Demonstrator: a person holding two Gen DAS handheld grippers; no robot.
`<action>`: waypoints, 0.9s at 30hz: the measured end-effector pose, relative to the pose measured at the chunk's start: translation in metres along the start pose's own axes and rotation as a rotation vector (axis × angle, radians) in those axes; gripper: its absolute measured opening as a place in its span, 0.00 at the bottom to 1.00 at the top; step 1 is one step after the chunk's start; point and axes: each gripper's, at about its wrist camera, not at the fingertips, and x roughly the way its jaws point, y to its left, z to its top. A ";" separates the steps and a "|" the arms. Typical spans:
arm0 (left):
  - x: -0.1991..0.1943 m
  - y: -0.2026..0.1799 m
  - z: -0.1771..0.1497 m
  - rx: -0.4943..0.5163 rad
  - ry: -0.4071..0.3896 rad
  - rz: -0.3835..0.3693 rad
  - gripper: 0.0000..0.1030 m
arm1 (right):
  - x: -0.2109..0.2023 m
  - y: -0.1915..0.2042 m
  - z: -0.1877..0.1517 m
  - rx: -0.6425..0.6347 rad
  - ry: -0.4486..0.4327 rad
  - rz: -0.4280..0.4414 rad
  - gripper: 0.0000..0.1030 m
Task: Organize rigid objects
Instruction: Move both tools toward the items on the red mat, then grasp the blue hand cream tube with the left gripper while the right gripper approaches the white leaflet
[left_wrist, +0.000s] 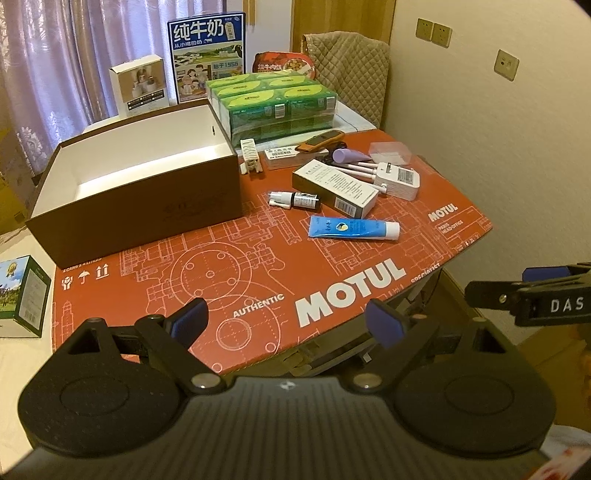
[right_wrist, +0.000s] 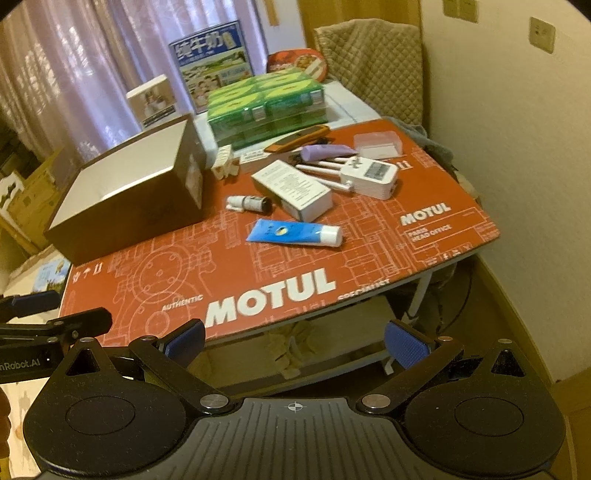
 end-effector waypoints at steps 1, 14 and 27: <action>0.002 -0.001 0.002 -0.003 0.001 0.000 0.88 | 0.001 -0.004 0.002 0.005 -0.003 0.000 0.98; 0.070 -0.048 0.042 -0.128 0.041 0.066 0.88 | 0.045 -0.078 0.067 -0.087 -0.008 0.060 0.98; 0.152 -0.114 0.081 -0.286 0.100 0.155 0.88 | 0.114 -0.149 0.156 -0.276 0.080 0.171 0.98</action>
